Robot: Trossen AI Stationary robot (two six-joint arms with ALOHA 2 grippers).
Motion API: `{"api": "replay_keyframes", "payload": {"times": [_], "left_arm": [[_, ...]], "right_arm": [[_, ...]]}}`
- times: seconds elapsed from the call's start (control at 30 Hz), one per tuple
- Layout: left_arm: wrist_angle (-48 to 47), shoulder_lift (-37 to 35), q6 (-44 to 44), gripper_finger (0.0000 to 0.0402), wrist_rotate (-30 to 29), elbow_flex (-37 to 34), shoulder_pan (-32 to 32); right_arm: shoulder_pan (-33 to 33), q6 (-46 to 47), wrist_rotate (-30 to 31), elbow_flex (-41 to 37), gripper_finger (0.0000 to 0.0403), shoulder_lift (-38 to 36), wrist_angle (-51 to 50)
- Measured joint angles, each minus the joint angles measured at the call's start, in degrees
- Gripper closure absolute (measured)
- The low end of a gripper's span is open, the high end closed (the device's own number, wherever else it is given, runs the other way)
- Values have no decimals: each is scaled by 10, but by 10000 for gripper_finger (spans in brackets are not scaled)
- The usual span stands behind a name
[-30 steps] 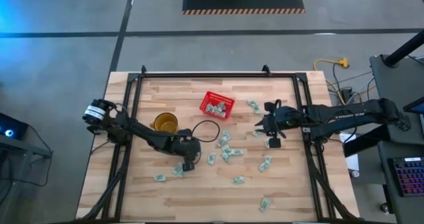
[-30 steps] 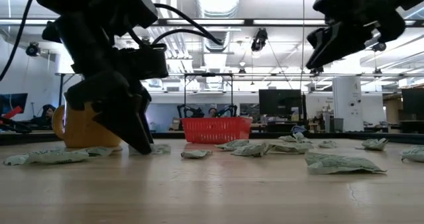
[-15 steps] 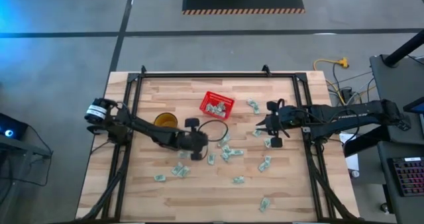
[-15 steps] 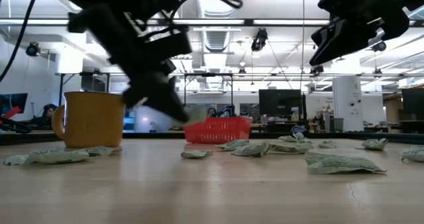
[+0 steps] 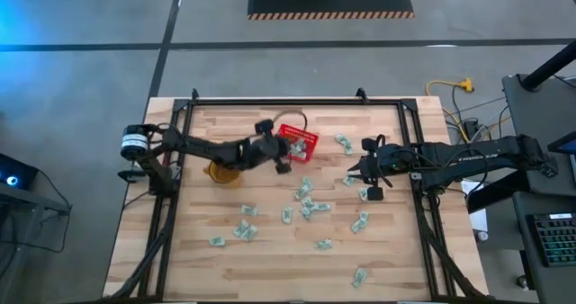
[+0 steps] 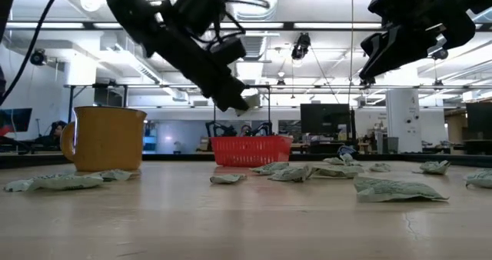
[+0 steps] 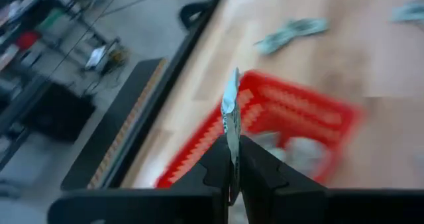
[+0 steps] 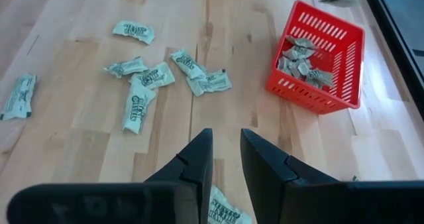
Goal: Pick and place Stevia / Truvia into bins
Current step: Put the stevia packet into the red basket
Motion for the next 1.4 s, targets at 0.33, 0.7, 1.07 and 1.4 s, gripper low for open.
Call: {"api": "replay_keyframes", "payload": {"times": [0.33,0.7,1.07,1.4], "left_arm": [[-9,4,-26,361,84,-3,43],[-33,-10,-67,251,120,0,29],[-90,-16,-86,248,482,-14,-50],[-88,47,-83,248,439,-11,-122]], "right_arm": [[0,0,0,-3,335,1,0],[0,9,0,-16,335,1,6],[0,10,0,-18,335,1,9],[0,11,0,-18,335,1,10]]}}
